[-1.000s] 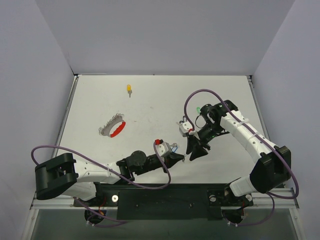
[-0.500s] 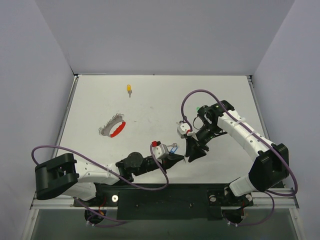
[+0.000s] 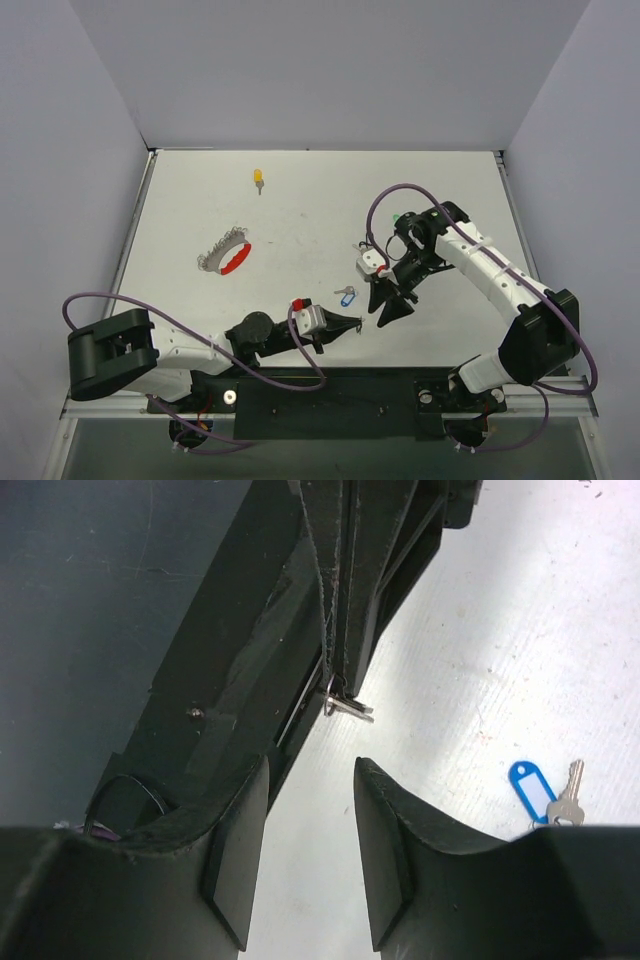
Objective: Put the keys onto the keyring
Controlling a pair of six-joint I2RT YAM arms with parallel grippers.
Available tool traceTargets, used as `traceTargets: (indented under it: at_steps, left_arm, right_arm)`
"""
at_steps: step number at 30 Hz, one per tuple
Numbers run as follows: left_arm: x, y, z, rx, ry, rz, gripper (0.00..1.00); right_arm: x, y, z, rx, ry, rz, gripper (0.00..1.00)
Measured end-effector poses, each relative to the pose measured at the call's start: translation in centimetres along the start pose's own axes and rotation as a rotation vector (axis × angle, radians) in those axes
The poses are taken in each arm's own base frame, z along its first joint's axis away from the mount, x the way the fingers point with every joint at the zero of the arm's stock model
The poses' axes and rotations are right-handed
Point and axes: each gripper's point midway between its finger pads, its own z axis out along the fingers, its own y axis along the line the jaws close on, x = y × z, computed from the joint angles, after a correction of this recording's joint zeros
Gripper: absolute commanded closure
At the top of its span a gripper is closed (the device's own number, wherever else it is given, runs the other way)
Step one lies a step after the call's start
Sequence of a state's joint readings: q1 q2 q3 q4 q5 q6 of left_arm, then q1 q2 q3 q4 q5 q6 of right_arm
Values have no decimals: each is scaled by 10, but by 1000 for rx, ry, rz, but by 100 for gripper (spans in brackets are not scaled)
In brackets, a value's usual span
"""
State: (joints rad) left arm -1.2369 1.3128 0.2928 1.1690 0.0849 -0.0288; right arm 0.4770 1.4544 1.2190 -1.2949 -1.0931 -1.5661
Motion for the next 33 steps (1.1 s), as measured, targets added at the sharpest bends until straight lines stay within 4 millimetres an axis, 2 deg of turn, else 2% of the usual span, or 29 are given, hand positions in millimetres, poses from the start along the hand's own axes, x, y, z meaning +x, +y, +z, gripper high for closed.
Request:
traceTargets:
  at_steps: [8, 33]
  left_arm:
    - [-5, -1, 1, 7, -22, 1, 100]
    - [-4, 0, 5, -13, -45, -62, 100]
  right_arm:
    - [-7, 4, 8, -34, -7, -52, 68]
    - [-15, 7, 13, -56, -16, -94, 85]
